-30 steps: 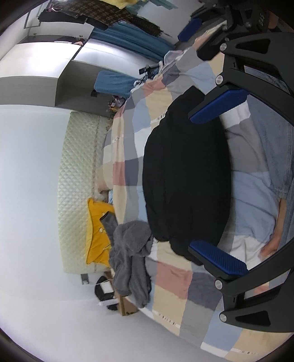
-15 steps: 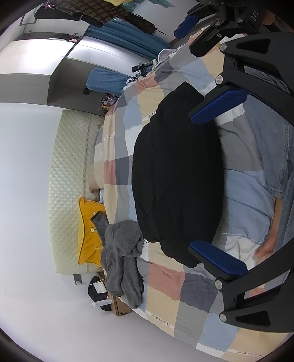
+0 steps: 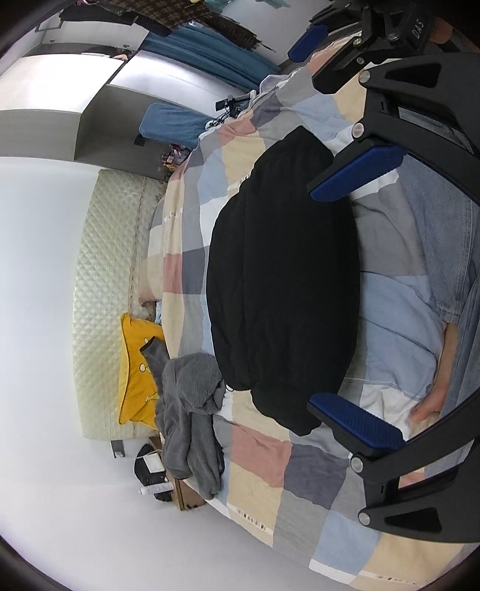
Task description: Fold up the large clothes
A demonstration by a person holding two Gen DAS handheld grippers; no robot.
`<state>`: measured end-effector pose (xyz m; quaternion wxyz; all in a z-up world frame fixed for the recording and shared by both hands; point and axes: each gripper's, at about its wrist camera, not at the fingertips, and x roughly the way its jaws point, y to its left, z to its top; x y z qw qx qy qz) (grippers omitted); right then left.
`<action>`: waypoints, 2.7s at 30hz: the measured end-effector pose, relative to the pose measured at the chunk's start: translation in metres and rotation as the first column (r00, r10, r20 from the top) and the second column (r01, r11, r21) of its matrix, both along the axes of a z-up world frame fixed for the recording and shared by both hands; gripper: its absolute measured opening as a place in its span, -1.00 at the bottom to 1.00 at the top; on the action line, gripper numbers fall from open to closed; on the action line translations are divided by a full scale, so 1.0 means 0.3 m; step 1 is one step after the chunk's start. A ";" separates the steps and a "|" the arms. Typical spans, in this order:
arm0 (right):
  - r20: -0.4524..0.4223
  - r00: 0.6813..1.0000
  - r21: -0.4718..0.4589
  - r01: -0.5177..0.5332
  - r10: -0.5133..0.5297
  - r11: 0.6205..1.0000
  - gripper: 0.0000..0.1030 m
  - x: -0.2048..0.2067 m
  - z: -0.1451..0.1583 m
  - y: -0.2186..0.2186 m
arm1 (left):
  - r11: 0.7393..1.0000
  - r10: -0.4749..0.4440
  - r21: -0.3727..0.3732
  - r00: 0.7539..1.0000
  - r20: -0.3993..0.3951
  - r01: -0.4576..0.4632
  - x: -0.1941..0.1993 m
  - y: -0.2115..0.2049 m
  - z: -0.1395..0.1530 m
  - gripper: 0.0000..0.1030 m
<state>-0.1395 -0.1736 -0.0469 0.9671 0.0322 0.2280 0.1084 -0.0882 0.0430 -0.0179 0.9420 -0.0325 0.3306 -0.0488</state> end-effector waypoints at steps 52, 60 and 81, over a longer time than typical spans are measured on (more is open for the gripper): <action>-0.007 1.000 -0.034 0.019 -0.019 0.999 0.99 -0.002 0.011 -0.047 | 0.999 -0.023 -0.045 1.000 -0.004 0.023 -0.028 -0.035 0.043 1.00; 0.001 1.000 -0.039 0.022 -0.022 0.999 0.99 -0.011 0.013 -0.044 | 1.000 -0.006 -0.014 1.000 0.004 0.006 -0.035 -0.035 0.041 1.00; 0.006 1.000 0.008 0.026 -0.026 1.000 0.99 -0.031 0.027 -0.049 | 1.000 -0.008 -0.017 1.000 0.001 0.008 -0.039 -0.037 0.039 1.00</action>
